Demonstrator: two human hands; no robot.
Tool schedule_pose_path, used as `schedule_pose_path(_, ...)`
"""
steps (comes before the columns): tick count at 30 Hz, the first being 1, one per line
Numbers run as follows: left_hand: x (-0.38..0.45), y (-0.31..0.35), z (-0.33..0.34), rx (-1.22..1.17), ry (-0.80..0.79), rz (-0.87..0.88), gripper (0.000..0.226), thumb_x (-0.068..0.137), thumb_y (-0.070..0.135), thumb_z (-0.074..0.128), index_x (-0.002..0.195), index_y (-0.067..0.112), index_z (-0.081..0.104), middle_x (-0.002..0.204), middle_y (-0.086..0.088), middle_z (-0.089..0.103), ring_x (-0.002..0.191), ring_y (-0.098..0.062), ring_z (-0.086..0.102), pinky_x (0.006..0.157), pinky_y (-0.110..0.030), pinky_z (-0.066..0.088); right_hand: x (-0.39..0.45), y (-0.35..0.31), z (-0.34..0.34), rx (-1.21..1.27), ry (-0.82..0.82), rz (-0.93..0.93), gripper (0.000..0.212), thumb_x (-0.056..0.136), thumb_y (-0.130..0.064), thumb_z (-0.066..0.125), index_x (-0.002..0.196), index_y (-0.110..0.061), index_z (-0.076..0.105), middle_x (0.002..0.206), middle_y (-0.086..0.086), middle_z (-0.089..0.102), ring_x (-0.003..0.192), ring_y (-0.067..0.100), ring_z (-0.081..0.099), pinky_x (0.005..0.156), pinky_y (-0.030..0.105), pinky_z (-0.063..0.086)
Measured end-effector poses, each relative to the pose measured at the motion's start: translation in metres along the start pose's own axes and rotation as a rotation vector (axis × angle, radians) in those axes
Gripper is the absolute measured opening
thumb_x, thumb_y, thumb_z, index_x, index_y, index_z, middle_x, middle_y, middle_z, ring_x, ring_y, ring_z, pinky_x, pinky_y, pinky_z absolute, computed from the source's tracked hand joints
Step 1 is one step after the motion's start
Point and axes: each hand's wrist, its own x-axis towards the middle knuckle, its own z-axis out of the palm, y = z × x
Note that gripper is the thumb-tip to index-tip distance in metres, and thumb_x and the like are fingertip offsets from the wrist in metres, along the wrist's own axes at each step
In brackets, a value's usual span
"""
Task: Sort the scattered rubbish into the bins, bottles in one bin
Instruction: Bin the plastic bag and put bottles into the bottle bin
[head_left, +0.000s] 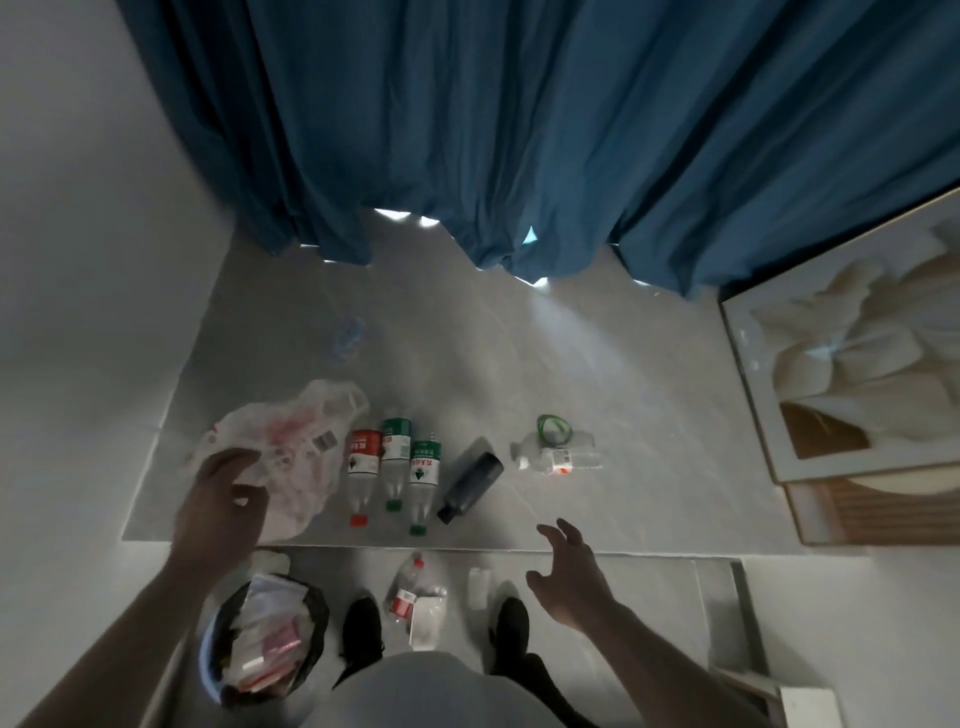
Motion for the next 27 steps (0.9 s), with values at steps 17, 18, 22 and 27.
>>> schedule_pose_path(17, -0.179, 0.159, 0.093, -0.171, 0.269, -0.466, 0.043, 0.088, 0.001, 0.071, 0.128, 0.015, 0.065, 0.137, -0.001, 0.052, 0.086, -0.02, 0.069, 0.069, -0.031, 0.055, 0.186, 0.157, -0.085, -0.334, -0.147, -0.223, 0.081, 0.09, -0.032, 0.063, 0.157, -0.022, 0.02, 0.164, 0.008, 0.012, 0.148, 0.033, 0.024, 0.111, 0.042, 0.038)
schedule_pose_path(18, -0.188, 0.167, 0.103, -0.147, 0.259, -0.459, 0.044, 0.086, 0.0, 0.072, 0.127, 0.016, 0.065, 0.135, 0.0, 0.053, 0.083, -0.016, 0.07, 0.068, -0.027, 0.055, 0.198, 0.158, -0.09, -0.366, -0.149, -0.237, 0.082, 0.09, -0.033, 0.063, 0.157, -0.021, 0.019, 0.165, 0.008, 0.012, 0.148, 0.033, 0.022, 0.112, 0.042, 0.038)
schedule_pose_path(22, -0.209, 0.18, 0.122, -0.143, 0.239, -0.521, 0.043, 0.085, -0.002, 0.073, 0.125, 0.011, 0.067, 0.133, -0.003, 0.055, 0.079, -0.012, 0.069, 0.065, -0.01, 0.051, 0.237, 0.146, -0.087, -0.463, -0.166, -0.319, 0.087, 0.087, -0.035, 0.066, 0.157, -0.024, 0.017, 0.163, 0.008, 0.015, 0.148, 0.032, 0.022, 0.112, 0.042, 0.038)
schedule_pose_path(27, -0.226, 0.189, 0.14, -0.185, 0.255, -0.593, 0.043, 0.085, 0.001, 0.074, 0.12, 0.025, 0.067, 0.131, 0.004, 0.056, 0.083, -0.007, 0.069, 0.054, -0.019, 0.053, 0.283, 0.134, -0.057, -0.586, -0.173, -0.34, 0.098, 0.084, -0.035, 0.07, 0.16, -0.025, 0.008, 0.163, 0.007, 0.018, 0.147, 0.033, 0.025, 0.112, 0.043, 0.039)
